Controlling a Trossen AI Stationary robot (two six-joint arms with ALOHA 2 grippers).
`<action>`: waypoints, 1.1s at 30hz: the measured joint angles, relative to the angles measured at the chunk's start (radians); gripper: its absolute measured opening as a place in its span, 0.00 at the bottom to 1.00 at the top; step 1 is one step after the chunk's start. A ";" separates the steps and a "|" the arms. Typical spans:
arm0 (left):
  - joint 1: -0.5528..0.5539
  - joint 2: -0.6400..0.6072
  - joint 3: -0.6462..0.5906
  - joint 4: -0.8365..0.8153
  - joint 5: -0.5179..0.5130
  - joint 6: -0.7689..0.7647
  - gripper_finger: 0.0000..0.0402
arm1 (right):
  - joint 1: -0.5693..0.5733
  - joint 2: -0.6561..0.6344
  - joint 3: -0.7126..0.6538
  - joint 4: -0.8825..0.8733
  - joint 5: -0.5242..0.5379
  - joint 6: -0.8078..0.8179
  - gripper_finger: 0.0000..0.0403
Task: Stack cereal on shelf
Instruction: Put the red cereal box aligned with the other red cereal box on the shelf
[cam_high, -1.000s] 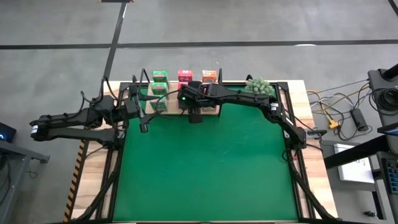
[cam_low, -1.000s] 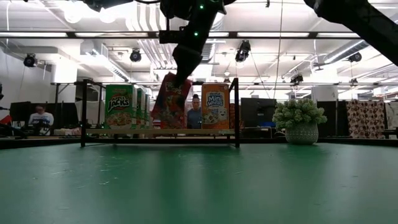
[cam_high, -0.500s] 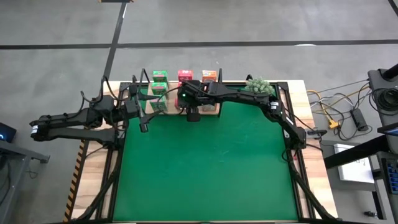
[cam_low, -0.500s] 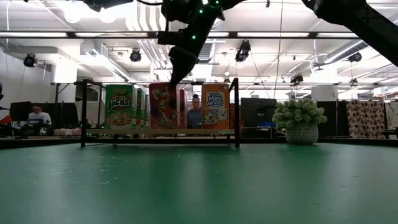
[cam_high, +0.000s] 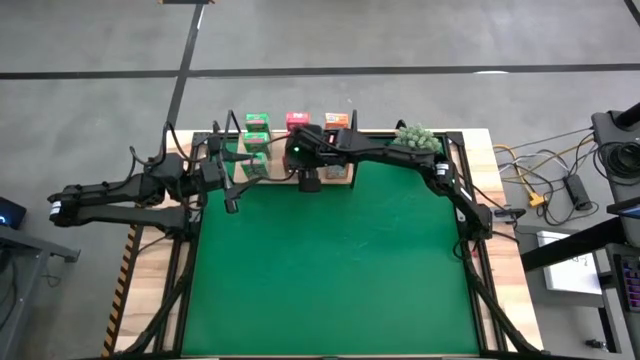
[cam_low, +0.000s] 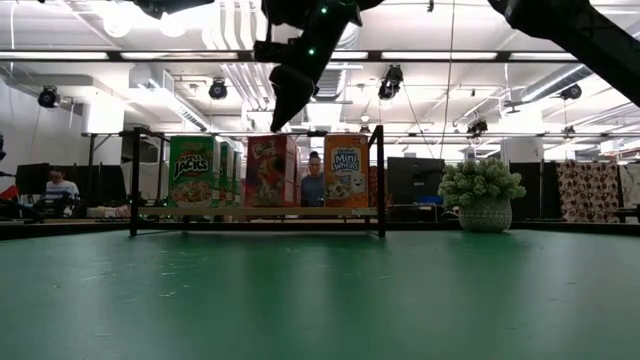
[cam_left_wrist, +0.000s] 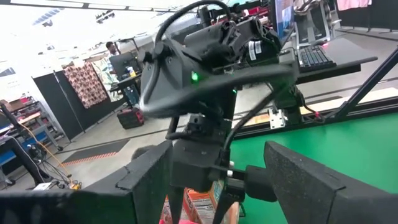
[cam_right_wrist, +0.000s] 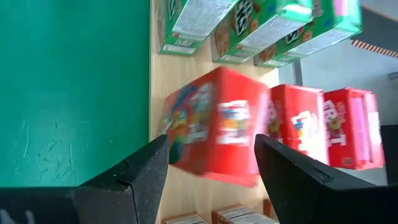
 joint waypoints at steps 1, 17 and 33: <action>0.000 0.000 0.000 0.000 0.000 0.000 0.59 | 0.000 0.000 0.008 -0.002 0.000 0.000 0.57; 0.000 0.000 0.000 0.000 0.000 0.008 0.59 | 0.020 -0.003 0.019 -0.001 -0.113 -0.010 0.30; 0.000 0.000 0.000 0.000 0.000 0.008 0.59 | 0.020 0.005 -0.101 0.057 0.018 -0.023 0.02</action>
